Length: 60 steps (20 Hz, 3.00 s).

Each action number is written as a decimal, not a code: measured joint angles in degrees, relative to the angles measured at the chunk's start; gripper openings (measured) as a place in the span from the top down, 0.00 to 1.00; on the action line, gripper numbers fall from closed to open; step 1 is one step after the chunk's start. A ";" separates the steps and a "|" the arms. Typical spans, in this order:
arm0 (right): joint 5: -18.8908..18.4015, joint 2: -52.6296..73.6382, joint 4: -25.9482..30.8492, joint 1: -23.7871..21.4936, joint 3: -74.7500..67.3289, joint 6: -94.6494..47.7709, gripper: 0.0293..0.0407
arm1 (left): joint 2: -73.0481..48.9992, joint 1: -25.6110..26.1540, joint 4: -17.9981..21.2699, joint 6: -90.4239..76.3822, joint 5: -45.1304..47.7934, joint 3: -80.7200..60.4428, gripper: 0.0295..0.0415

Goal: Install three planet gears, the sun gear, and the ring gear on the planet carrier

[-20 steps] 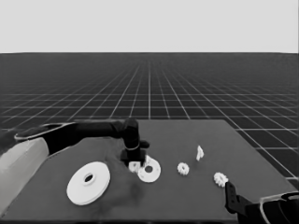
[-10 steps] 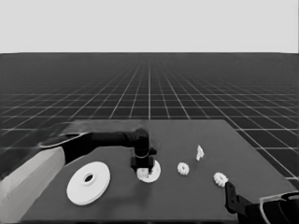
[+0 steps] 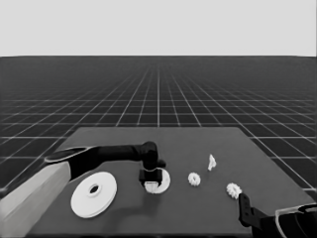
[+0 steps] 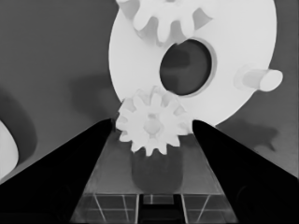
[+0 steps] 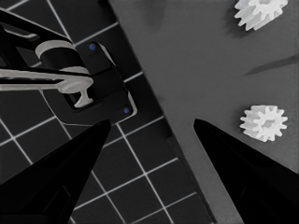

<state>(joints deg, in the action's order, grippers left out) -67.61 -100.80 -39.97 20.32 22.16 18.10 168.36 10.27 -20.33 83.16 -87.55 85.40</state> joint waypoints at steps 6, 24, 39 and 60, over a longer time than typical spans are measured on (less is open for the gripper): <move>0.00 0.00 0.00 0.00 0.00 0.00 0.19 | 0.00 0.01 -0.02 0.00 0.01 0.01 0.25; 0.00 0.00 0.00 0.00 0.00 0.00 0.19 | -64.47 -28.91 2.85 -97.16 46.66 -58.99 0.24; -11.26 -18.10 26.09 -14.12 46.91 32.67 0.19 | -67.81 -29.87 2.56 -103.26 48.79 -61.46 0.25; -11.82 -17.99 26.60 -14.32 46.55 32.96 0.83 | -67.81 -29.87 2.56 -103.26 48.79 -61.46 0.25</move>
<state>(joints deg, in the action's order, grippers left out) -79.43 -118.79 -13.38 6.00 68.71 51.06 100.55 -19.61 -17.77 -20.10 -38.76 23.94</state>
